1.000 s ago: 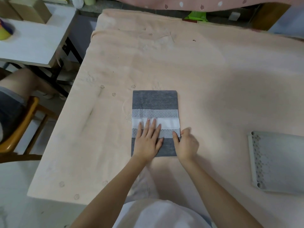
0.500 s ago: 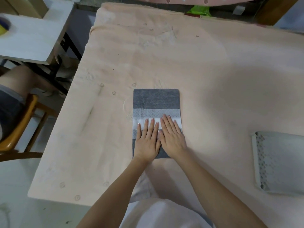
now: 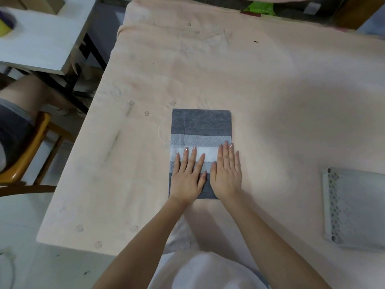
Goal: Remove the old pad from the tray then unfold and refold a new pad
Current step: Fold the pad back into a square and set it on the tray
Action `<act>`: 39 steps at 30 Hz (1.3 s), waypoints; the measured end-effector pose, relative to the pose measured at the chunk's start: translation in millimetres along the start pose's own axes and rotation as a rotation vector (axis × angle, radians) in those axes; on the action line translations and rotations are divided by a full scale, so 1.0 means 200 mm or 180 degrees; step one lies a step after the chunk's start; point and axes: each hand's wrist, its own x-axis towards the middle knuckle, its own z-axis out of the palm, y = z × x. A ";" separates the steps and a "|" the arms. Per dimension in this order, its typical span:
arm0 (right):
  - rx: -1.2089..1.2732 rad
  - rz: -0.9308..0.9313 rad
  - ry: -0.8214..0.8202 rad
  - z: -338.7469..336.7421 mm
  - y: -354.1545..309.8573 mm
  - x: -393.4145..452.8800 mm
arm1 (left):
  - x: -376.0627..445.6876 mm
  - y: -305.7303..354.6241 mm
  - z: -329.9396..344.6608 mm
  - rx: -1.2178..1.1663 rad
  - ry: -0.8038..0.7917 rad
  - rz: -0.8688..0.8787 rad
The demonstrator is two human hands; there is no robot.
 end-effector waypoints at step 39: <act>0.0022 -0.0363 -0.0223 0.03 0.13 -0.04 | -0.07 -0.05 -0.03 -0.0350 0.0018 -0.1336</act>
